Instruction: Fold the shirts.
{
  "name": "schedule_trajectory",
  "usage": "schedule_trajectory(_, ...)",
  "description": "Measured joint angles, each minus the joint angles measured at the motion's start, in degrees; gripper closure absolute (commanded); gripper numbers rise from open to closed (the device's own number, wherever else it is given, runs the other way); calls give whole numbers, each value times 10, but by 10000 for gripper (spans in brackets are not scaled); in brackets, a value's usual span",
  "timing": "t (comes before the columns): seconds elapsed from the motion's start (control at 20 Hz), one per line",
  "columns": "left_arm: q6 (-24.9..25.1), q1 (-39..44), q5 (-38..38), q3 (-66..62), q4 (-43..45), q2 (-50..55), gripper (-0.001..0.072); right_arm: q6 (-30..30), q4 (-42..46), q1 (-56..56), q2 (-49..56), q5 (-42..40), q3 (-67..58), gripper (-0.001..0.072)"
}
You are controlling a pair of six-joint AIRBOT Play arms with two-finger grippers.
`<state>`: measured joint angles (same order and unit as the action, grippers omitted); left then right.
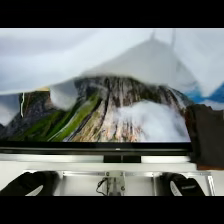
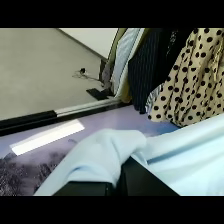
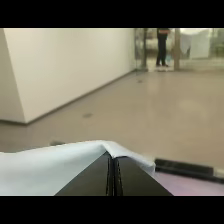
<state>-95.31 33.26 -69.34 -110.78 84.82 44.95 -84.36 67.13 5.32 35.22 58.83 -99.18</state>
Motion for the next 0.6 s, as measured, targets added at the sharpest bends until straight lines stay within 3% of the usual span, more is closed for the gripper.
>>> schedule_trajectory(0.35,-10,-3,-64,150,150,24,668,-20,140,1,89,187,81,652)
schedule_trajectory(0.5,-17,-14,-14,249,182,80,668,-22,153,1,158,160,181,651)
schedule_trajectory(0.6,-54,-24,37,299,187,144,667,-36,155,0,214,115,233,651)
